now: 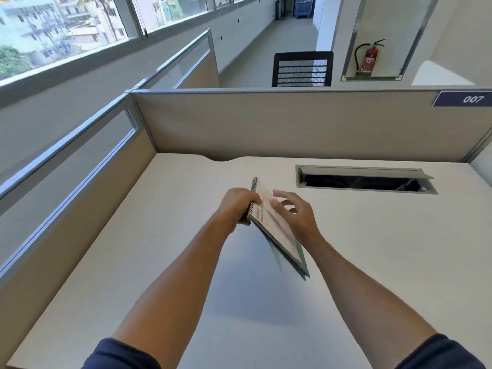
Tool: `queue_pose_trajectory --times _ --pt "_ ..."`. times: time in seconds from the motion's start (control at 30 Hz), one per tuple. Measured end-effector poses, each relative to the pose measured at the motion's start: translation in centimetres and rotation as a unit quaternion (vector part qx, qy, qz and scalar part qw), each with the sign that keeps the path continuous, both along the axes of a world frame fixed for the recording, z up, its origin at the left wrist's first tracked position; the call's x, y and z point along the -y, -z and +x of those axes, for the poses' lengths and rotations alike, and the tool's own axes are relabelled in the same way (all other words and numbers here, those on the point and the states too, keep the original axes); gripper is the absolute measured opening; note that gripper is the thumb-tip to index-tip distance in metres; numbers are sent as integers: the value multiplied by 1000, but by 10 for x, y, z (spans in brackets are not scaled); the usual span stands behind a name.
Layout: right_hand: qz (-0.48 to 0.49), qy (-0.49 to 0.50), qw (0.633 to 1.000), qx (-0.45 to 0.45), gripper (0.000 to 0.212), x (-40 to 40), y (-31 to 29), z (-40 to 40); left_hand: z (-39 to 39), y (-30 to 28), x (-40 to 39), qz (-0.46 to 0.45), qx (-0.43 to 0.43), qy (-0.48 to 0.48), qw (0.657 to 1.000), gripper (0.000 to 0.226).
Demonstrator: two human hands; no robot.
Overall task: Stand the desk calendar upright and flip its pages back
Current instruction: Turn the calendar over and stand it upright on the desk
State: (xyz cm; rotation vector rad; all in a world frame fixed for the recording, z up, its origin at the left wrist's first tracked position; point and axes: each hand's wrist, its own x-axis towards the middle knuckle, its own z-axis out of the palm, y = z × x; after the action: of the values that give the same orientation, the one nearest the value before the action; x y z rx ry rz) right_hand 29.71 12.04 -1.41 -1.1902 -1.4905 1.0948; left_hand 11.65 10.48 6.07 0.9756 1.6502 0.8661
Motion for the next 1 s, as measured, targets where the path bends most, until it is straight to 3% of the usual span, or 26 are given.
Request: queue_pose_trajectory --times 0.13,0.2,0.27,0.33,0.4,0.5,0.7,0.87,0.9,1.0 --pt "83 -2 997 3 43 -13 -5 11 6 -2 -28 62 -29 -87 994 7" --pt "132 -46 988 71 48 -21 -7 17 9 2 -41 87 -52 -120 988 10" --pt "199 -59 958 197 55 -29 -8 18 12 8 -51 101 -65 -148 982 14" --pt "290 -34 905 309 48 -38 -6 14 14 13 -62 101 -65 -168 978 19" --pt "337 -18 869 362 34 -49 -1 9 15 18 -74 90 -67 -178 978 22" --pt "351 1 858 375 19 -64 6 6 20 25 -89 83 -70 -183 977 26" --pt "202 31 906 372 11 -104 11 13 14 31 -108 88 -79 -151 981 39" --pt "60 43 950 303 5 -143 11 35 -20 42 -123 123 -188 -191 956 22" --pt "43 47 959 278 10 -148 13 37 -27 46 -126 119 -187 -194 956 26" --pt "-4 52 975 217 24 -158 16 40 -45 58 -137 84 -137 -151 975 69"
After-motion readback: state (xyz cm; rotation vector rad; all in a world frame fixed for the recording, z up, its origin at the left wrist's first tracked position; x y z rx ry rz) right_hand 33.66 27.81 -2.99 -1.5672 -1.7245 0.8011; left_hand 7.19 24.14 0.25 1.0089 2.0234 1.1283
